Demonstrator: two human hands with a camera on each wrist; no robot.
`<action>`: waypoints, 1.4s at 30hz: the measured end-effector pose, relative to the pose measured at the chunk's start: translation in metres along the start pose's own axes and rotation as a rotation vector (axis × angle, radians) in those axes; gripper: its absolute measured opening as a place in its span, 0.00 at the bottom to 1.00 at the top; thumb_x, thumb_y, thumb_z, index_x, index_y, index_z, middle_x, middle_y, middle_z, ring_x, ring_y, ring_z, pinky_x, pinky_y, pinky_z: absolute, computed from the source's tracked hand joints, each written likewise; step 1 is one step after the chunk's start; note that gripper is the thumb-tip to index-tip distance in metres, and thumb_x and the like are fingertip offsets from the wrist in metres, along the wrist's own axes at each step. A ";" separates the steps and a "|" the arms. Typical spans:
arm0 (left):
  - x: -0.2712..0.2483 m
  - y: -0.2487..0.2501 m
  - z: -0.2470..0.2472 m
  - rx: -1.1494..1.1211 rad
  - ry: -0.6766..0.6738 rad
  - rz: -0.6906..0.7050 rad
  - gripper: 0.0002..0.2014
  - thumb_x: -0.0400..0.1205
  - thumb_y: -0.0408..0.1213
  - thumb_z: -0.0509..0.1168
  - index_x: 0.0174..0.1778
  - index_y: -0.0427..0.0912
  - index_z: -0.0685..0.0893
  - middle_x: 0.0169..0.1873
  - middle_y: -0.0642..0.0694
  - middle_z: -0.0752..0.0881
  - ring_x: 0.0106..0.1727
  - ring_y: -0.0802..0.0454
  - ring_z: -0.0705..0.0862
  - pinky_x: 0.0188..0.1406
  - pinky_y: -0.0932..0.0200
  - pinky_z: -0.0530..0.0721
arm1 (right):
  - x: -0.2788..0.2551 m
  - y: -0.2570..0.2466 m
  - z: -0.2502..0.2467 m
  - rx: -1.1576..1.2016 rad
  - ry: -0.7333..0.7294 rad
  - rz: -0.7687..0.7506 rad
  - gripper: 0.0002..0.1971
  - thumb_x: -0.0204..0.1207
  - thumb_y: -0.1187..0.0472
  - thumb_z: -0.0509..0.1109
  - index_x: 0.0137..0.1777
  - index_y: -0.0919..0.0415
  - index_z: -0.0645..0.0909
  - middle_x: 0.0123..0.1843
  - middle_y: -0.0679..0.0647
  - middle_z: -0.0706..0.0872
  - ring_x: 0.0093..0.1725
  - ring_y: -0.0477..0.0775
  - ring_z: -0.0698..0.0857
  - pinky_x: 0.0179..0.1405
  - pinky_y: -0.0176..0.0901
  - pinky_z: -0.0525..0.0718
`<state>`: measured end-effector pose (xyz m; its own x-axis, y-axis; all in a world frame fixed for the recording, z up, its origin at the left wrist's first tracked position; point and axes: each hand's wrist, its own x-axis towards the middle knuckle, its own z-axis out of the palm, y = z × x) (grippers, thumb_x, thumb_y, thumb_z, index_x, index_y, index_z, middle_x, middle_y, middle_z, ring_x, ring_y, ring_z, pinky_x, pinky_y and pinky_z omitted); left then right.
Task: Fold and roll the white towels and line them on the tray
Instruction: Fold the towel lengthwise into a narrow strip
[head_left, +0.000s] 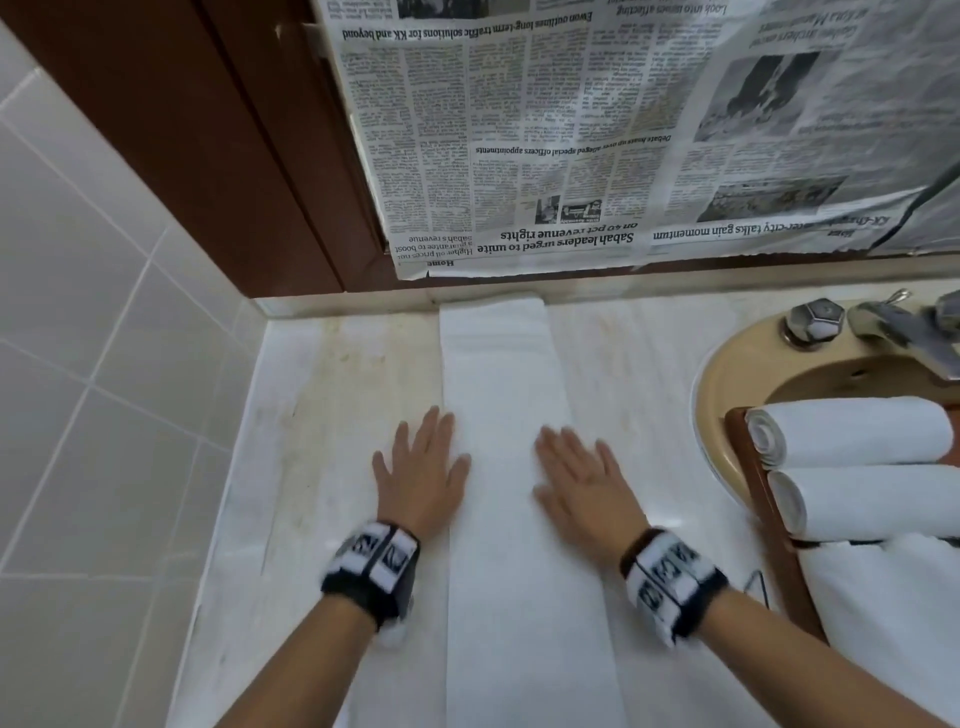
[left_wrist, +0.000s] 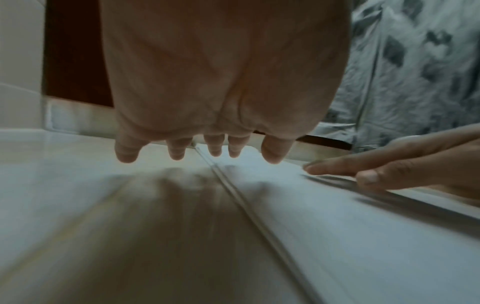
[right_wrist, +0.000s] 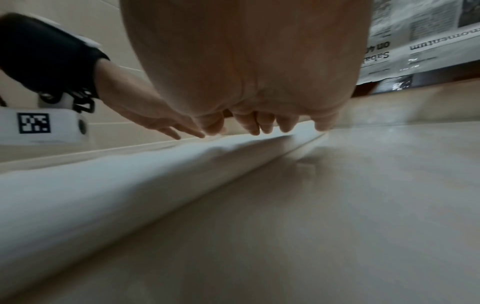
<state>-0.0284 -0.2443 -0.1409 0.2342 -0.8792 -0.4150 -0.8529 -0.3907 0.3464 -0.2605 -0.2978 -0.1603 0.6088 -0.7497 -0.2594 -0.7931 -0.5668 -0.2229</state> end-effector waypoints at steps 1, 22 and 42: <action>-0.024 0.002 0.012 0.018 -0.021 0.026 0.30 0.89 0.59 0.44 0.87 0.61 0.43 0.86 0.63 0.38 0.87 0.47 0.38 0.83 0.32 0.43 | -0.025 -0.008 0.013 -0.003 0.031 -0.054 0.34 0.87 0.40 0.39 0.84 0.60 0.65 0.86 0.52 0.58 0.83 0.57 0.66 0.78 0.60 0.56; 0.037 0.011 0.011 0.230 -0.001 0.082 0.31 0.87 0.63 0.39 0.86 0.62 0.38 0.85 0.65 0.37 0.87 0.44 0.35 0.80 0.26 0.37 | 0.049 -0.002 -0.027 -0.056 -0.167 0.066 0.29 0.90 0.49 0.42 0.88 0.56 0.40 0.89 0.50 0.39 0.87 0.51 0.41 0.84 0.57 0.42; -0.146 0.010 0.104 0.100 0.051 0.147 0.26 0.90 0.56 0.35 0.86 0.66 0.38 0.84 0.66 0.34 0.87 0.47 0.35 0.81 0.28 0.40 | -0.130 -0.058 0.063 -0.003 0.109 -0.033 0.29 0.86 0.49 0.48 0.83 0.63 0.64 0.84 0.56 0.65 0.82 0.56 0.67 0.76 0.58 0.56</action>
<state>-0.1197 -0.0917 -0.1650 0.1249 -0.9384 -0.3223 -0.9212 -0.2303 0.3136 -0.2928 -0.1458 -0.1733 0.6290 -0.7631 -0.1486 -0.7727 -0.5927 -0.2270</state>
